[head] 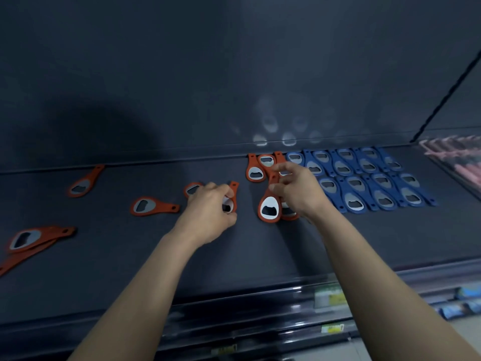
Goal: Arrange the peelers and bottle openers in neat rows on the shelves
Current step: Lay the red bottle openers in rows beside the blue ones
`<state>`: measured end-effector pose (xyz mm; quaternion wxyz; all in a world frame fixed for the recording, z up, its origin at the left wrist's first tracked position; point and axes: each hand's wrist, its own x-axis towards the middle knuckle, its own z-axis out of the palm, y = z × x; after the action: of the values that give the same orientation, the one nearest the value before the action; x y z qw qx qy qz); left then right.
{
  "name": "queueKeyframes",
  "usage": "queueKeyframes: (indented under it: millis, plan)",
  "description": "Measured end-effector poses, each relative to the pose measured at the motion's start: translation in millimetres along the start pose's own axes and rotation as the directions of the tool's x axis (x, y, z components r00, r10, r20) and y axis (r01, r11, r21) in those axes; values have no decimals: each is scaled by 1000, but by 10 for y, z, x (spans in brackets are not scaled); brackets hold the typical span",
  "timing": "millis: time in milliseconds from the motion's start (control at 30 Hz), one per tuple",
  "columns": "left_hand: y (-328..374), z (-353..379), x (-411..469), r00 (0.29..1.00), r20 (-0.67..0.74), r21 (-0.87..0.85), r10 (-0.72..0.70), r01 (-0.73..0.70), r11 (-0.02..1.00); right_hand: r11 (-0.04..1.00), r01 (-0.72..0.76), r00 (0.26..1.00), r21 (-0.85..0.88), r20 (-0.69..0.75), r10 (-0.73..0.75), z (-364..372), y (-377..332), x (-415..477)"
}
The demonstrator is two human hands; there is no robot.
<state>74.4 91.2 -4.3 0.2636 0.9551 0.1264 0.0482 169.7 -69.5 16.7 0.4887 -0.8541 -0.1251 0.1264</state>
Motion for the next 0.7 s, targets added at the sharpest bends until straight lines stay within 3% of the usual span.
queueKeyframes:
  millis: [100, 267, 433, 700]
  plan:
    - [-19, 1, -16, 1000, -4, 58, -16, 16, 998, 998, 25, 1000, 53, 9, -26, -5, -38, -6]
    - [-51, -18, -36, 998, -26, 103, -61, 63, 993, 965, 231, 971, 127, 31, -237, 50, -143, -38]
    - [-47, -12, -31, 996, -29, 100, -80, 82, 992, 936, 342, 939, -84, 78, -336, 59, -50, -41]
    - [27, -15, 9, 994, -5, 67, -111, 111, 992, 827, 482, 856, -290, 359, -373, 72, 223, -239]
